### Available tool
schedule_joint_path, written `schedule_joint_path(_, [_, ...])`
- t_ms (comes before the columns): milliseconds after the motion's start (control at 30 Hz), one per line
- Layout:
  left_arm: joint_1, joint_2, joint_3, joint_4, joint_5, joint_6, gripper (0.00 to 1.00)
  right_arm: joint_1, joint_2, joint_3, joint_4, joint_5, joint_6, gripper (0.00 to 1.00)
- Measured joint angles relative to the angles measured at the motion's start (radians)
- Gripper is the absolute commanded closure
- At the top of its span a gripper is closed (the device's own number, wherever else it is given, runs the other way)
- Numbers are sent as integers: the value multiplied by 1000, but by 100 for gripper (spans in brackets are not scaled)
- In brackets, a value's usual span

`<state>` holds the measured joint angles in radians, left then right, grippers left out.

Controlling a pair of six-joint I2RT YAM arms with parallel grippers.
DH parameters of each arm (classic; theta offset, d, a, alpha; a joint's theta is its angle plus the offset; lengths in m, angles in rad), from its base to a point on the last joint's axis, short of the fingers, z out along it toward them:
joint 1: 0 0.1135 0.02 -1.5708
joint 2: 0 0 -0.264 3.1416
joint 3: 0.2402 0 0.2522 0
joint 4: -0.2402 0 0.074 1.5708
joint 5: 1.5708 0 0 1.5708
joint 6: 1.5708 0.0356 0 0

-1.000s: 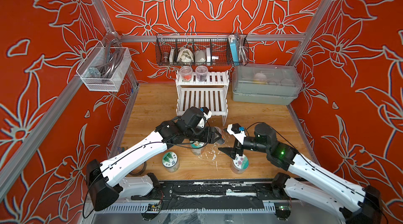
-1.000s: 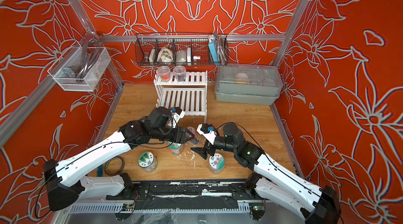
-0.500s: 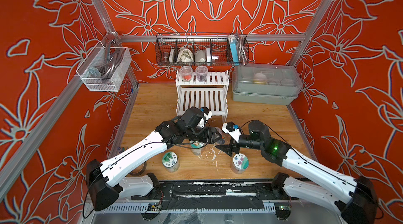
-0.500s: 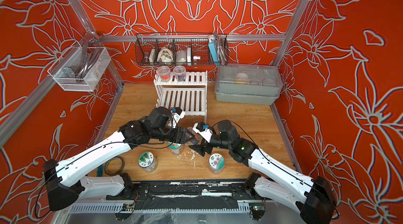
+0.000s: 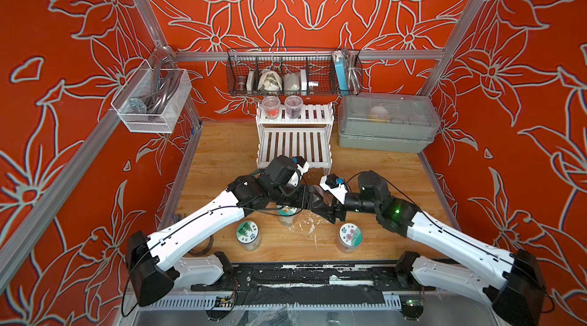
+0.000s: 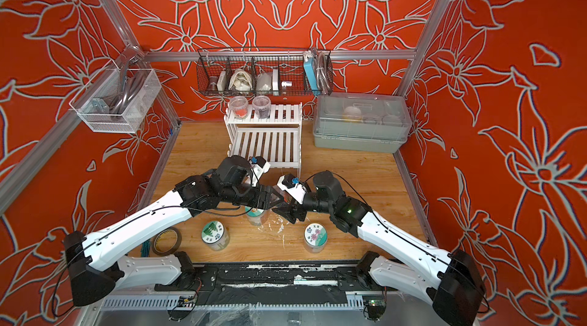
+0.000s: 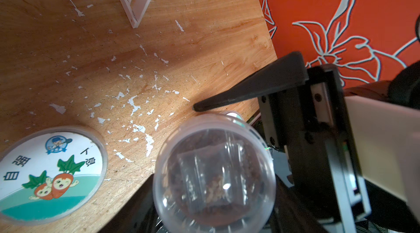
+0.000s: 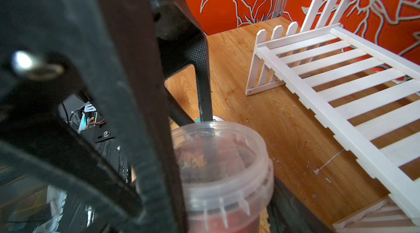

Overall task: Place the seed container on the shelf
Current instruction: Pick up the seed jar at the center of the board.

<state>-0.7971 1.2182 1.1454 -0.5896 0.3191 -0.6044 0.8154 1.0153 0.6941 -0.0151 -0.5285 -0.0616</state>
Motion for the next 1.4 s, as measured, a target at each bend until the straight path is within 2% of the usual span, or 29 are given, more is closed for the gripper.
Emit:
schedule_joint_path(300, [0,3,0,0,9,2,33,0,20,3,-3,-15,-2,28])
schedule_joint_path(433, [0,10,0,0,16,2,33,0,30,18,-7,-17,-11,38])
schedule_joint_path(700, [5,11,0,-4,16,5,31,0,44,27,-10,-20,-11,42])
schedule_joint_path(1033, [14,4,0,-4,-2,15,12,0,39,27,-11,-18,-11,43])
schedule_joint_path(1200, [71,-72,0,-8,-42,21,8,0,13,26,-11,4,-11,43])
schedule_joint_path(1400, [179,-258,-21,-13,-119,27,6,0,-19,26,-6,85,3,43])
